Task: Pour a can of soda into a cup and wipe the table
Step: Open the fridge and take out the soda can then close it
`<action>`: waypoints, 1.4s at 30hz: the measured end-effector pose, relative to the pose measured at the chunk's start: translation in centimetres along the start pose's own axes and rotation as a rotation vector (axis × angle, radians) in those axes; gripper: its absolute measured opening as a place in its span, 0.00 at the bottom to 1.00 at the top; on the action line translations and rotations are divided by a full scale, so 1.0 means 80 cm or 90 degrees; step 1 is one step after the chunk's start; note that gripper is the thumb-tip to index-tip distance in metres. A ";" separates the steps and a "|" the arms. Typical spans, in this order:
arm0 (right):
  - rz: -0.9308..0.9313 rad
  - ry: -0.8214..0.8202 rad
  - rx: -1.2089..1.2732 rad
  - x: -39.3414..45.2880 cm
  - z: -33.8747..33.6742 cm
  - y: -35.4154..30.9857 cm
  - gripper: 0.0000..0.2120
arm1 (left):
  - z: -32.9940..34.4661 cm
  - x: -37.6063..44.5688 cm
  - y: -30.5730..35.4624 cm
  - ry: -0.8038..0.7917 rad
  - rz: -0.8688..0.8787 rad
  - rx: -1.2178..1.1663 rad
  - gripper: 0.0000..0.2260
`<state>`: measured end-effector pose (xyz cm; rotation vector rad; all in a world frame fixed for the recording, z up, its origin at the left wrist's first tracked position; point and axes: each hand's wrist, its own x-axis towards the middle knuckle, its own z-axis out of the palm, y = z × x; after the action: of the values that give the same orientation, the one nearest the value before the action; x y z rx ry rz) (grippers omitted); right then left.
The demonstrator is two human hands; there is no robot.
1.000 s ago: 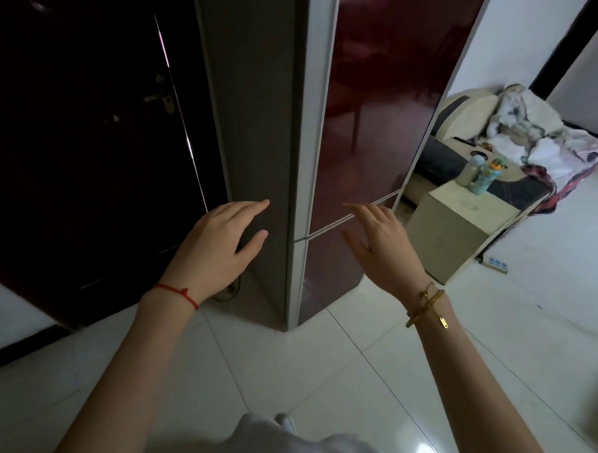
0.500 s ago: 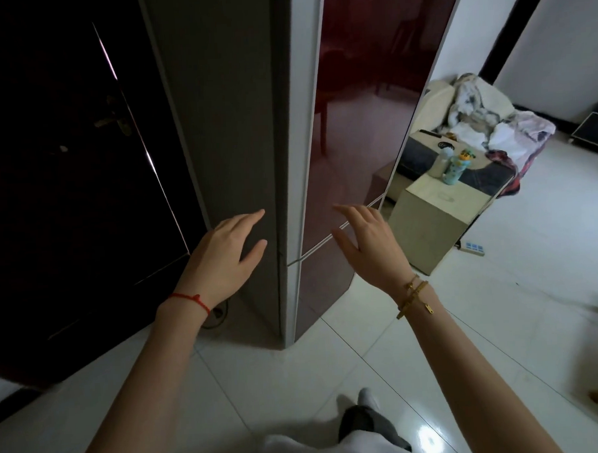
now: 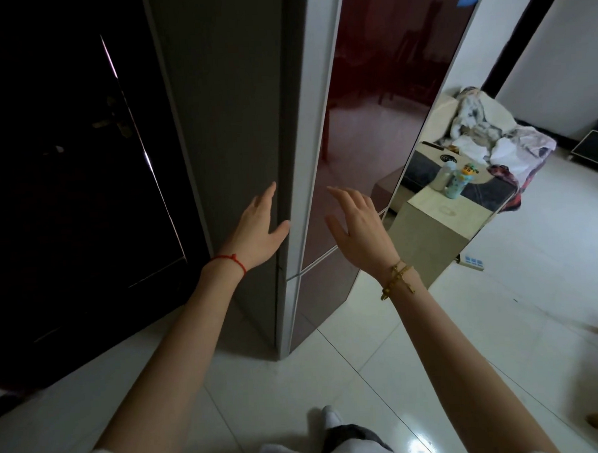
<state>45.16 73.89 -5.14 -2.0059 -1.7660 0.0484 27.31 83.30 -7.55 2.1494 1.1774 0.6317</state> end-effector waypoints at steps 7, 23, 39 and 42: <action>-0.022 0.009 0.039 0.023 0.002 0.008 0.25 | 0.022 0.030 0.008 0.024 -0.004 -0.058 0.36; -0.065 0.015 0.088 0.060 -0.004 0.029 0.31 | 0.048 0.071 0.019 0.083 -0.052 -0.137 0.35; -0.095 -0.004 0.122 0.072 -0.005 0.018 0.32 | 0.056 0.084 0.009 0.121 -0.086 -0.275 0.30; -0.100 0.011 0.129 0.071 0.000 0.017 0.33 | 0.056 0.084 0.009 0.116 -0.088 -0.282 0.30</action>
<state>47.44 79.21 -4.11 -1.7168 -1.8234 0.1531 33.95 87.54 -9.46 1.6534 1.1418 0.9428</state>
